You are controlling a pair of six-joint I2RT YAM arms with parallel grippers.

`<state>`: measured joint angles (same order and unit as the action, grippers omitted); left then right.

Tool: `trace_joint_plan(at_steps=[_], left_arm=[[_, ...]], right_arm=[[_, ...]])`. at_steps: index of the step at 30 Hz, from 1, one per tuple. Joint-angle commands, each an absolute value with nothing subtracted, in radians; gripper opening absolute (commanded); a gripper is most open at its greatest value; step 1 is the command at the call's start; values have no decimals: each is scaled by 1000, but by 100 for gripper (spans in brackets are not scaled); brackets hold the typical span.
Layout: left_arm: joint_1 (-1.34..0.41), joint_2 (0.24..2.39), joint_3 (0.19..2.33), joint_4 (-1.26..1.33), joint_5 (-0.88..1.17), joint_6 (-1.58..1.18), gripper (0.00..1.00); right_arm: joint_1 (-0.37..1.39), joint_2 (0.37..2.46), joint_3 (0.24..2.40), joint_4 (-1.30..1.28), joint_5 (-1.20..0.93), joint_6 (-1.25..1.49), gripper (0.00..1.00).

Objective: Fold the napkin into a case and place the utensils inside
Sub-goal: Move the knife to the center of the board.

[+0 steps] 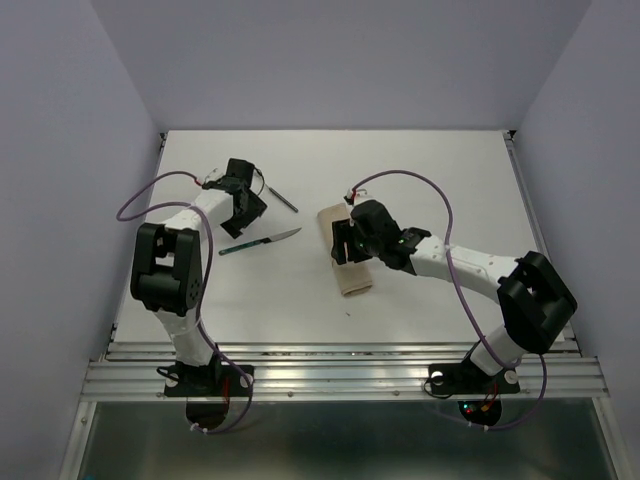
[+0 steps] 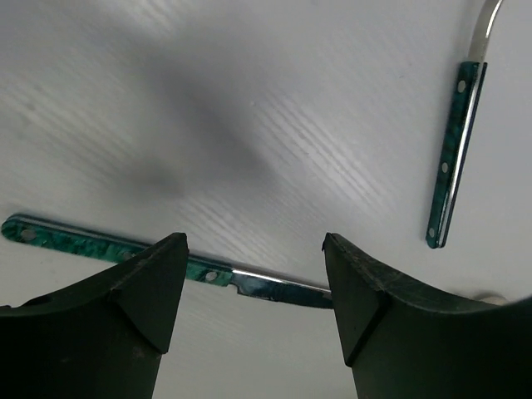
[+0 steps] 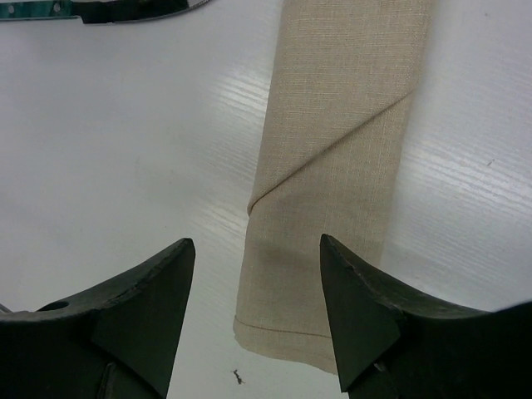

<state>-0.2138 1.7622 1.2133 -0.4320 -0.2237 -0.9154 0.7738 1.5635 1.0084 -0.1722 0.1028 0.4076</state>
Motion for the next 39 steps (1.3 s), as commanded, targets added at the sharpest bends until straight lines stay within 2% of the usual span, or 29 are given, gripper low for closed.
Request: trace_joint_plan(at_steps=[1,8,17,23,32,39], left_arm=[[-224,1847,1285,-374,-144,-813,77],[-313,1862,1213,-318,-90,-700,77],[-385,1668,1002,-305,-51,-608,73],[-396,1550,954,-368,-49,-565,73],[-370,1419,997,-437,-172,-644,74],[-325,1567,1038,-525,-356,-661,86]], right_arm=[[776,1531,1002,-146,95,411,67],[776,1528,988,-144,101,417,68],[776,1526,983,-141,115,420,68],[776,1528,982,-138,114,420,68],[776,1505,982,-143,104,426,68],[776,1474,963,-149,97,439,69]])
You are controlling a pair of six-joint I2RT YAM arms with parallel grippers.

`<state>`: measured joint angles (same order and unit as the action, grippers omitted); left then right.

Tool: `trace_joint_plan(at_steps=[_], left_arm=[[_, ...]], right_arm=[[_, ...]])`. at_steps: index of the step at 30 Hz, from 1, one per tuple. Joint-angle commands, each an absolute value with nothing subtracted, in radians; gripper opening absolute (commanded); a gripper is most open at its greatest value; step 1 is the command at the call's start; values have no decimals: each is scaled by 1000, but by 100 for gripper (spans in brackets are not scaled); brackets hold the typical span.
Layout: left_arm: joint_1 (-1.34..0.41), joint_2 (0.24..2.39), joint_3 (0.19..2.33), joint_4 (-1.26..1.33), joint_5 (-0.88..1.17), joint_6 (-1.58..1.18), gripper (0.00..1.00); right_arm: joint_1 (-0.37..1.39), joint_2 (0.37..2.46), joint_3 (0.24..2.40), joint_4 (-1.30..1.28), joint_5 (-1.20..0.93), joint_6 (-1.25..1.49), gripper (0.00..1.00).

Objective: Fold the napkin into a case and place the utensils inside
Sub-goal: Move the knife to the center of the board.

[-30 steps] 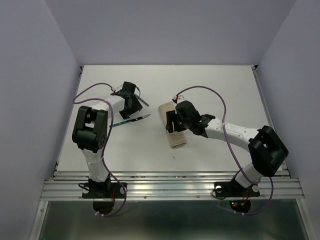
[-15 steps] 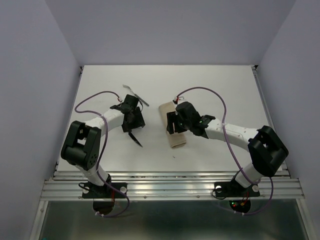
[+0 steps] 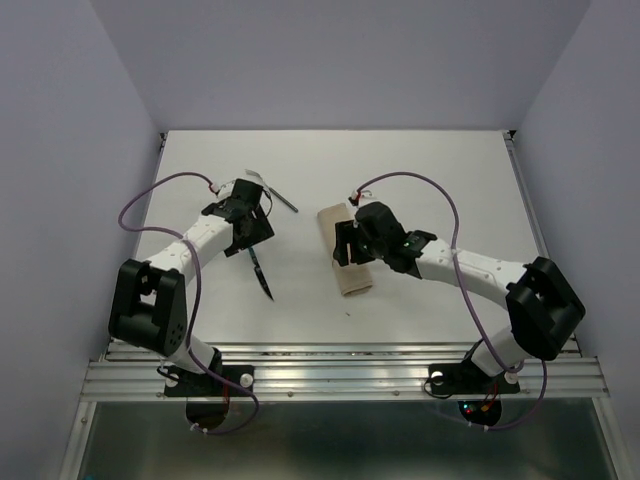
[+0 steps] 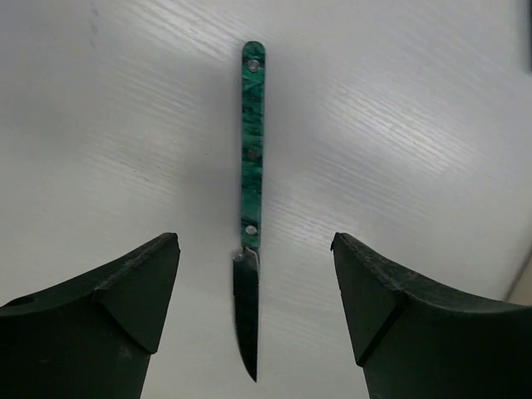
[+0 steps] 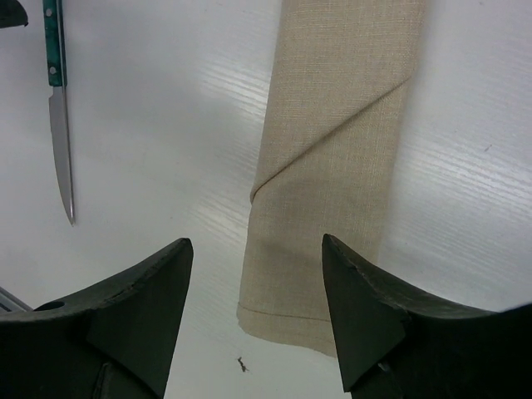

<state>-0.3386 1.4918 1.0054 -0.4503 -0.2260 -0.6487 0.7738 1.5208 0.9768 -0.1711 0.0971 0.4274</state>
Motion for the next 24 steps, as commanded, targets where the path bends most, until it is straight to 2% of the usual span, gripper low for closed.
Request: trace_joint_plan(at_steps=[1,4,7,9,10,14,16,19,24], left_arm=[[-324,1587,1040,-522,-353,-657,86],[-325,1661,1039,-497,-327,-650,80],[-327,1707,1023,-463,-310,-655,68],[-328,1724,1014,-448,-299,-663,54],[-334,1724,1003,-430,-281,-663,44],[-362,1729,993,-413,-262,-672,31],[-386,1739,994,-411,-253,-676,22],[-423,1753,1000,-408,-233,-690,15],[-517,1761,1032,-394,-169,-741,14]], right_arm=[[776,1473,962,-149,97,440,69],[776,1471,963,-150,98,442,69],[776,1474,968,-150,98,443,69],[776,1479,969,-150,98,442,70],[776,1482,969,-150,100,443,70],[776,1488,973,-150,106,443,70],[776,1489,974,-152,109,445,70],[776,1486,976,-153,115,445,70],[776,1474,974,-158,130,443,70]])
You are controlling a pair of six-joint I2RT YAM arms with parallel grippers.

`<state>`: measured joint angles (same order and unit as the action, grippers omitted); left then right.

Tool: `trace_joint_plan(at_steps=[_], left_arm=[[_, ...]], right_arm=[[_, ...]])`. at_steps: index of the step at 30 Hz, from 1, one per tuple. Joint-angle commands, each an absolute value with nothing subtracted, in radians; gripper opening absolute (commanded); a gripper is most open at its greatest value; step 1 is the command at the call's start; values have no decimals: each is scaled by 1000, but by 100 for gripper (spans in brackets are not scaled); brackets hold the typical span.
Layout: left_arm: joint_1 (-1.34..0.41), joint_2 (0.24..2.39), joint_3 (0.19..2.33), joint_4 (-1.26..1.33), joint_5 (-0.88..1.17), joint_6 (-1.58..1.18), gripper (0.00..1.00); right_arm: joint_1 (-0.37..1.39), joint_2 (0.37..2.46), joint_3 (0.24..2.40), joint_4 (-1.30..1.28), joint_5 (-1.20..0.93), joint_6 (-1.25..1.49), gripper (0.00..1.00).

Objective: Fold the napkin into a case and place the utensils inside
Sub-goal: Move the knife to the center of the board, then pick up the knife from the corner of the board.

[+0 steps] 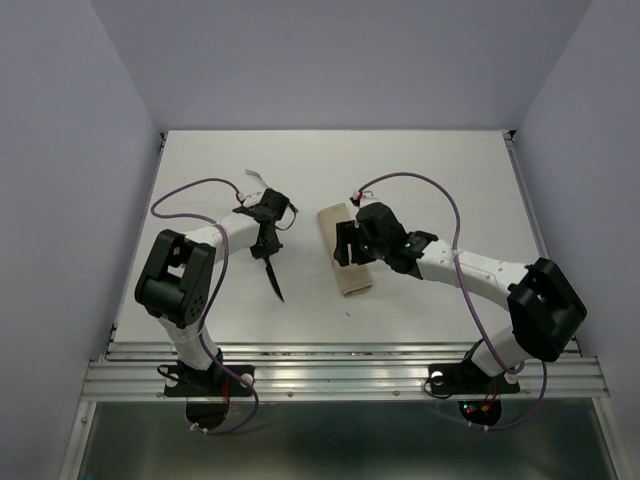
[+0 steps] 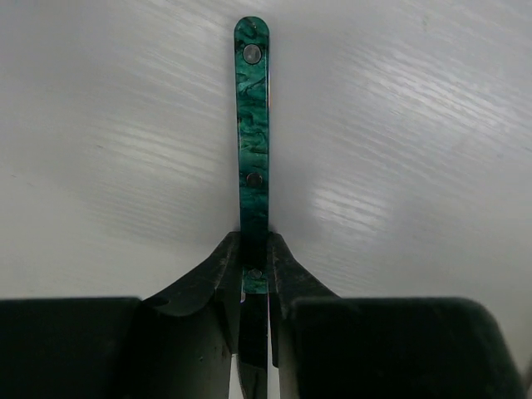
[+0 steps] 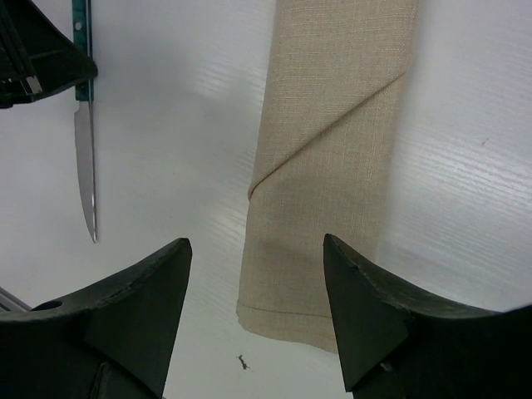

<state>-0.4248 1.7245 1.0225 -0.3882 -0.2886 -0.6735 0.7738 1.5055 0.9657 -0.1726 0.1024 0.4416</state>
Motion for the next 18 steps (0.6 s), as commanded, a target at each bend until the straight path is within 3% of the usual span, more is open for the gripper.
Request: trace_joint_plan(at_steps=[1,7,8,9,13,18], left_arm=[[-528,1764,1045,-397,-154,-756,14],[-575,1733,1035,-350,-61,-883,23],[-578,1721,1034,-344,-57,-891,32],[-581,1647,1041,-333,-34,-893,60],[-578,1597,1063,-348,-34,-864,86],[-516,1491,1060,-391,-41,-810,88]], right_arm=[[776,1471,976,-161,132,443,70],[776,1451,971,-176,137,445,70],[776,1450,971,-179,138,446,70],[776,1451,977,-192,134,452,70],[788,1460,988,-196,138,457,70],[853,1512,1040,-218,172,448,70]])
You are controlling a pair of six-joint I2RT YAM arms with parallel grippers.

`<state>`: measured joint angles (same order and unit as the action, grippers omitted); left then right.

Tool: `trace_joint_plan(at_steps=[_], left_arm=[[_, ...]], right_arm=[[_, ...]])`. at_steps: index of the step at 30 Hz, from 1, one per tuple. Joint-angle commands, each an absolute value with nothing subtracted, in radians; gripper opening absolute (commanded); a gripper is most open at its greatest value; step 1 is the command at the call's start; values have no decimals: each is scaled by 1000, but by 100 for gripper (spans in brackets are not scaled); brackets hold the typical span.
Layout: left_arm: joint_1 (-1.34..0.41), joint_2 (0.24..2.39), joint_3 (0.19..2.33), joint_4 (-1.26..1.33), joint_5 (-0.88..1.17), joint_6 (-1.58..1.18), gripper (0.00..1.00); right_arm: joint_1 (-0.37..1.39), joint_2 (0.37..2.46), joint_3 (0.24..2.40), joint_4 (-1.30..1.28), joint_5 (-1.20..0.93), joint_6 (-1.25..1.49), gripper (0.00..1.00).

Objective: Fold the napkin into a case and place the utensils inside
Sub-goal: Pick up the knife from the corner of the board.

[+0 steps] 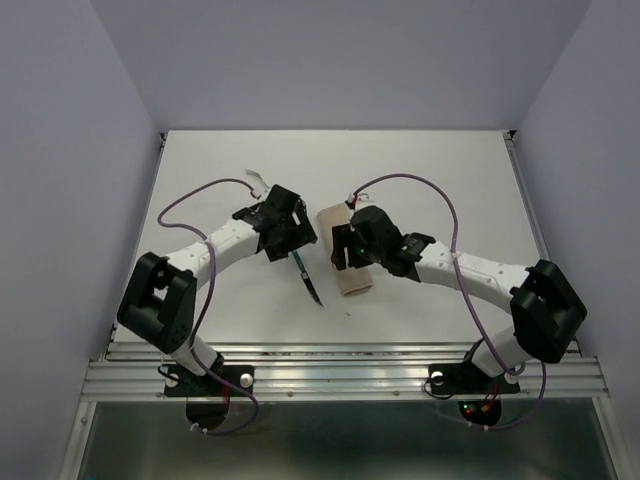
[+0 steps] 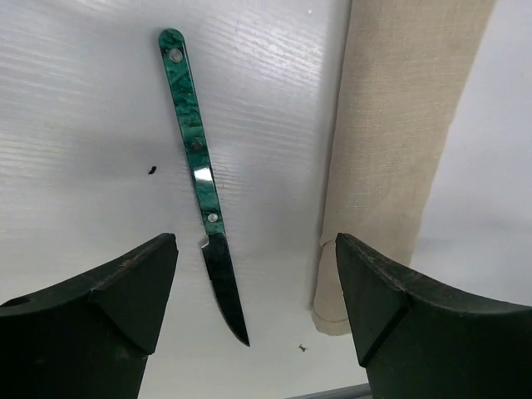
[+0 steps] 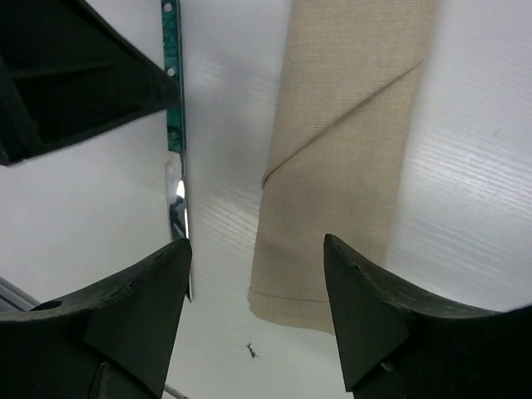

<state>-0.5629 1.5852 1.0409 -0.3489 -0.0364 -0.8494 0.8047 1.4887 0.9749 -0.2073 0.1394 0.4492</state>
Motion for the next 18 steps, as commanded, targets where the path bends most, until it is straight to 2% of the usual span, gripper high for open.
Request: trace_joint_plan(at_steps=[1,8,9,10,12,18], left_arm=[[-496,1471,1052,-397,-44,-790,88],[-279,1332,996,-474,-83,-687,88],[-272,1325,1000,-491,-98,-683,89],[-264,1321,1005,-506,-112,-680,96],[-244,1304,1009,-528,-126,-667,98],[-222,1267,991,-528,-107,-646,99]], right_arm=[[864,1538,1061,-219,175,443,70],[969,1778,1262,-287,189,407,70],[979,1811,1296,-320,202,400,70],[979,1845,1327,-330,209,397,70],[992,1922,1390,-337,232,393,70],[992,2052,1492,-339,268,403,69]])
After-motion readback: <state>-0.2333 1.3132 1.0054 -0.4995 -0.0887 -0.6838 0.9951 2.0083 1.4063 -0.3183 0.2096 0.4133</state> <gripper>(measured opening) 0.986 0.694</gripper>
